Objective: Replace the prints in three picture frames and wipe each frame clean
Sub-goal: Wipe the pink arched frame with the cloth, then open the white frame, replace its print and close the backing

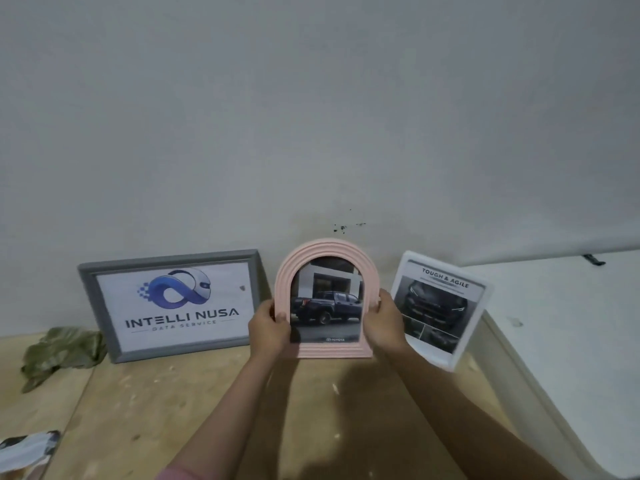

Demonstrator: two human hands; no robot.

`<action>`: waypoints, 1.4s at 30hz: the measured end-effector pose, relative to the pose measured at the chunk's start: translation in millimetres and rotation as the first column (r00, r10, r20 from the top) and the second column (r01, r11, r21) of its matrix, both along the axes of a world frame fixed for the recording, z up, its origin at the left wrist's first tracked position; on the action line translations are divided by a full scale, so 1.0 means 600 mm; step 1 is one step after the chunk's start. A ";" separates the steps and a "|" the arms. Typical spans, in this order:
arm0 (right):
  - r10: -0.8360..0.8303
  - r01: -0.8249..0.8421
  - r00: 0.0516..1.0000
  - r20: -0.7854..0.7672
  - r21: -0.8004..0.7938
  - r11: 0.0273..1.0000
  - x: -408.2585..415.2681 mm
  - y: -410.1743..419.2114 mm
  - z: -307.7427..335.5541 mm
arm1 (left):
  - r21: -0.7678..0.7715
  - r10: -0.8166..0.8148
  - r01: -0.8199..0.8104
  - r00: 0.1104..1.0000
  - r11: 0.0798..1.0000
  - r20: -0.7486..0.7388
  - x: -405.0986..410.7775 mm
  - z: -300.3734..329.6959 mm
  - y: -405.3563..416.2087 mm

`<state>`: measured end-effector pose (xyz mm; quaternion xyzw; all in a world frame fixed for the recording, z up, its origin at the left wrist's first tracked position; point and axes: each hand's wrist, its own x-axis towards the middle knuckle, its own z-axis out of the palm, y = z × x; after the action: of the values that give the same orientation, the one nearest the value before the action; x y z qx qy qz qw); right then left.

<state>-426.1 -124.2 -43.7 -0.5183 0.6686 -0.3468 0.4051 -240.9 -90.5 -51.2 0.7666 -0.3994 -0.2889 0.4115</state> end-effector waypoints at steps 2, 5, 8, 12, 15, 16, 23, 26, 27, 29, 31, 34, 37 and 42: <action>0.052 -0.052 0.999 -0.016 -0.016 0.999 -0.001 -0.022 -0.006 | 0.007 0.031 -0.031 0.999 0.999 0.012 -0.004 -0.007 -0.018; 0.085 -0.086 0.996 -0.031 -0.021 0.996 0.002 -0.060 -0.016 | 0.012 0.037 -0.037 0.999 0.999 0.023 -0.011 -0.016 -0.043; 0.079 -0.080 0.995 -0.066 -0.006 0.997 0.007 -0.090 -0.027 | 0.029 0.024 -0.025 0.999 0.999 0.038 -0.016 -0.022 -0.065; 0.094 -0.096 0.991 -0.093 -0.015 0.995 0.012 -0.106 -0.053 | 0.067 0.027 -0.032 0.997 0.997 0.076 -0.018 -0.035 -0.078; 0.076 -0.077 0.994 -0.079 -0.018 0.997 0.013 -0.113 -0.067 | 0.070 0.027 -0.033 0.996 0.997 0.084 -0.021 -0.040 -0.079; 0.070 -0.071 0.995 -0.071 -0.015 0.997 0.014 -0.114 -0.071 | 0.064 0.026 -0.032 0.996 0.997 0.088 -0.022 -0.041 -0.079; 0.062 -0.063 0.997 -0.049 -0.030 0.998 0.011 -0.102 -0.089 | 0.070 0.083 -0.088 0.994 0.994 0.073 -0.037 -0.045 -0.068; 0.069 -0.070 0.997 -0.021 -0.044 0.997 0.001 -0.077 -0.079 | 0.116 0.176 -0.173 0.984 0.978 -0.012 -0.054 -0.038 -0.049; 0.059 -0.060 0.998 -0.015 -0.071 0.996 -0.004 -0.064 -0.070 | 0.132 0.212 -0.206 0.977 0.970 -0.031 -0.062 -0.036 -0.041; 0.004 -0.006 1.000 -0.017 -0.147 0.989 -0.020 -0.035 -0.057 | 0.155 0.223 -0.212 0.973 0.965 -0.053 -0.082 -0.040 -0.028; -0.099 0.091 0.995 -0.017 -0.243 0.966 -0.036 -0.009 -0.049 | 0.161 0.179 -0.165 0.981 0.973 -0.073 -0.110 -0.035 -0.025; -0.312 0.299 0.950 0.010 -0.324 0.898 -0.071 0.021 -0.044 | 0.115 -0.001 0.017 0.991 0.993 -0.137 -0.167 -0.025 -0.030; -0.510 0.499 0.855 0.091 -0.412 0.762 -0.125 0.032 -0.046 | 0.039 -0.205 0.212 0.970 0.977 -0.129 -0.224 0.002 -0.049; -0.600 0.590 0.791 0.117 -0.405 0.698 -0.201 0.024 -0.059 | 0.007 -0.401 0.401 0.915 0.916 -0.049 -0.280 0.016 -0.094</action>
<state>-546.8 -109.8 -79.3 -0.3531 0.7135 -0.5884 0.1413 -408.8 -146.9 -41.8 0.6650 -0.5358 -0.3884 0.3462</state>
